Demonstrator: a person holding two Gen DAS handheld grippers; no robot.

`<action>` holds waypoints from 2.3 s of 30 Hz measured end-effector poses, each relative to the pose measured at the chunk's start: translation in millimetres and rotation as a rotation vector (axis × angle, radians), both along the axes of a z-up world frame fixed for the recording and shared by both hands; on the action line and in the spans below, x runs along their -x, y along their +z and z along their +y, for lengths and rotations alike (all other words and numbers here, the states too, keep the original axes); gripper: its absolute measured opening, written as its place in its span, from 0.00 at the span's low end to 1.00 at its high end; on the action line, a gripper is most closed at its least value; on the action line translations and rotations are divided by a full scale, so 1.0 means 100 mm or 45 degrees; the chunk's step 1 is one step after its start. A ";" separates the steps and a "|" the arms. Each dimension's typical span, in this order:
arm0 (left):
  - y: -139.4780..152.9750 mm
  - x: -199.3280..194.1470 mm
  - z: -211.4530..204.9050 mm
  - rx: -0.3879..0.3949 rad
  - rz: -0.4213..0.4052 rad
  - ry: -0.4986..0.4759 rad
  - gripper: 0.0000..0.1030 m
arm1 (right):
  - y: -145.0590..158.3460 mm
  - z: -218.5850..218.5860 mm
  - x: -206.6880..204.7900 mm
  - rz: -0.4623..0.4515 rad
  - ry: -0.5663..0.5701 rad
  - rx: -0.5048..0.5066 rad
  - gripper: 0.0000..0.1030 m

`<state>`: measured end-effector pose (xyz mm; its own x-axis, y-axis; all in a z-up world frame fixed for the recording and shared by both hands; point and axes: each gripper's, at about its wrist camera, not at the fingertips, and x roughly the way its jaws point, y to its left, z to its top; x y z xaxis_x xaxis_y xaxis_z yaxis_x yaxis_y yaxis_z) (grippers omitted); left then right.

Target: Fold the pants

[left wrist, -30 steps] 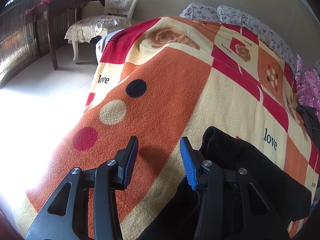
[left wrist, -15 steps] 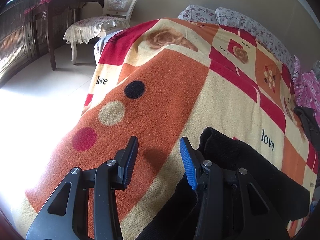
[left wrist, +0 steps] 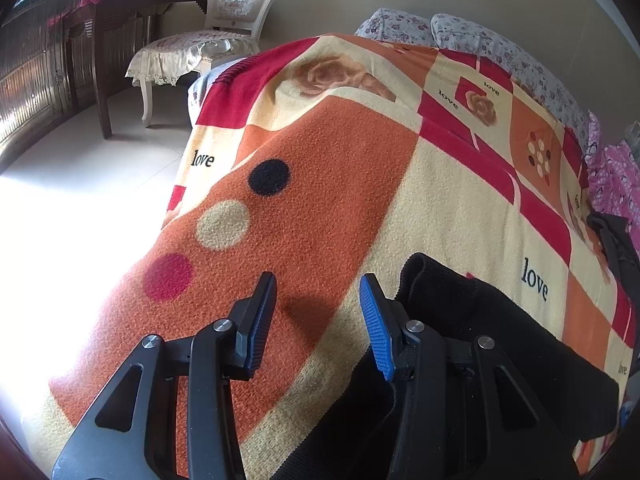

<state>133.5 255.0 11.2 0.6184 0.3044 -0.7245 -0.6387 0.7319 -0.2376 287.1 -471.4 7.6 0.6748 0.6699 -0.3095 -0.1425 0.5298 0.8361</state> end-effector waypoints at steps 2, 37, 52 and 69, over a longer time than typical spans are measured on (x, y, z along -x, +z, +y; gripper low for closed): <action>0.00 0.00 0.00 0.002 0.004 0.000 0.41 | 0.02 0.05 -0.01 0.011 0.011 0.050 0.72; 0.02 0.02 0.02 0.000 -0.011 -0.001 0.41 | -0.04 -0.09 0.02 -0.032 -0.030 -0.126 0.72; 0.03 0.03 0.01 -0.018 0.001 0.025 0.41 | 0.00 0.05 -0.03 -0.005 0.038 -0.008 0.72; 0.08 0.07 -0.01 -0.006 -0.064 -0.030 0.41 | 0.00 0.03 -0.01 -0.006 -0.007 0.011 0.72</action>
